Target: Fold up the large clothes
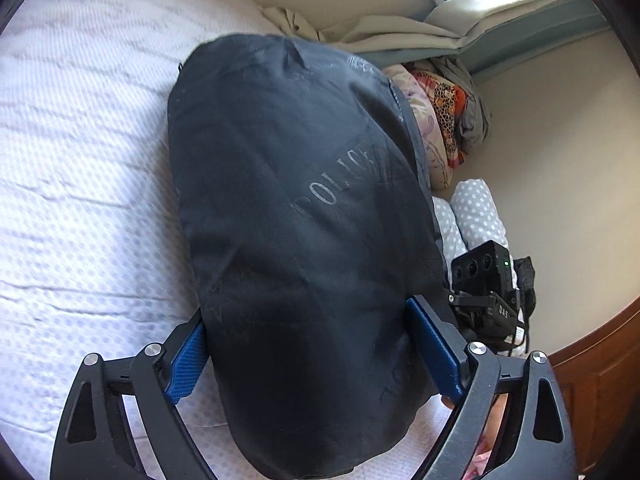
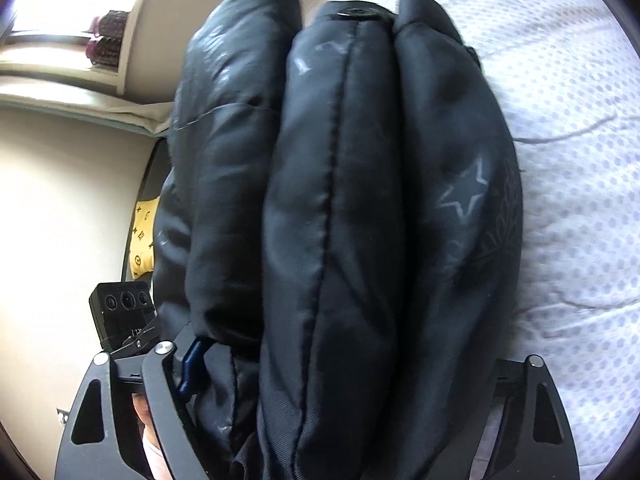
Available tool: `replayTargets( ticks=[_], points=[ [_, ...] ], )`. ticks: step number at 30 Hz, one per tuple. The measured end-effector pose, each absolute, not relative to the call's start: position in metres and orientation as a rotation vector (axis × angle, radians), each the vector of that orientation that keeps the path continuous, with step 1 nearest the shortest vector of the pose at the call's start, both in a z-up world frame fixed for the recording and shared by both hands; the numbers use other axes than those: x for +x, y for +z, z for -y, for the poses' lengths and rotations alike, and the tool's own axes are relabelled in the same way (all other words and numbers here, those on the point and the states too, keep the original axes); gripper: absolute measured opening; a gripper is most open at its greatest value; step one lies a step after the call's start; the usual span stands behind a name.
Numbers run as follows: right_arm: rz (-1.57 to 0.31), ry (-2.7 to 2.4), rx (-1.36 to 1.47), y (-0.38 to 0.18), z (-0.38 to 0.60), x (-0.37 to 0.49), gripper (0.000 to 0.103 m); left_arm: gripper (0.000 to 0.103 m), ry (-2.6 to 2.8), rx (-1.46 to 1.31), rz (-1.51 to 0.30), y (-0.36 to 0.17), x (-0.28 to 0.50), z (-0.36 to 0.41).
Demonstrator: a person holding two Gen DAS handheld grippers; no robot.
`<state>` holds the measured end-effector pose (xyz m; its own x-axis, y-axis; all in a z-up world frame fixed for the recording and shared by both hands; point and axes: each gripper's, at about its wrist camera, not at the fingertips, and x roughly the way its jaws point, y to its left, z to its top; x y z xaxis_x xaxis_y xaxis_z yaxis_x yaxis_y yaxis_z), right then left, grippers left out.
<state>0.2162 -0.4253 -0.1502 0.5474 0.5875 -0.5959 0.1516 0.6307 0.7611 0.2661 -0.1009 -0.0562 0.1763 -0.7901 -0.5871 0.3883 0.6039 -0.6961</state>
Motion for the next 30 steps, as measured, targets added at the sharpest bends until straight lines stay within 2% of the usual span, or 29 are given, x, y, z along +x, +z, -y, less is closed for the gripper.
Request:
replayTargets(
  ticks=[12,20,23,26,30],
  points=[
    [-0.911,0.406,0.776,-0.122,0.337,0.238,0.078,0.092,-0.735,-0.421,-0.984,-0.02,0.269,0.031],
    [-0.917,0.455,0.771,-0.143,0.288,0.258,0.078,0.092,-0.644,-0.449,-1.003,-0.041,0.281,-0.014],
    [-0.931,0.438,0.759,-0.154,0.282,0.263,0.083,0.096,-0.647,-0.476,-1.01,-0.054,0.284,-0.022],
    [-0.952,0.412,0.763,-0.157,0.282,0.263,0.094,0.103,-0.631,-0.474,-1.017,-0.058,0.284,-0.026],
    [-0.968,0.384,0.788,-0.151,0.286,0.26,0.098,0.103,-0.617,-0.494,-1.041,-0.053,0.285,-0.035]
  ],
)
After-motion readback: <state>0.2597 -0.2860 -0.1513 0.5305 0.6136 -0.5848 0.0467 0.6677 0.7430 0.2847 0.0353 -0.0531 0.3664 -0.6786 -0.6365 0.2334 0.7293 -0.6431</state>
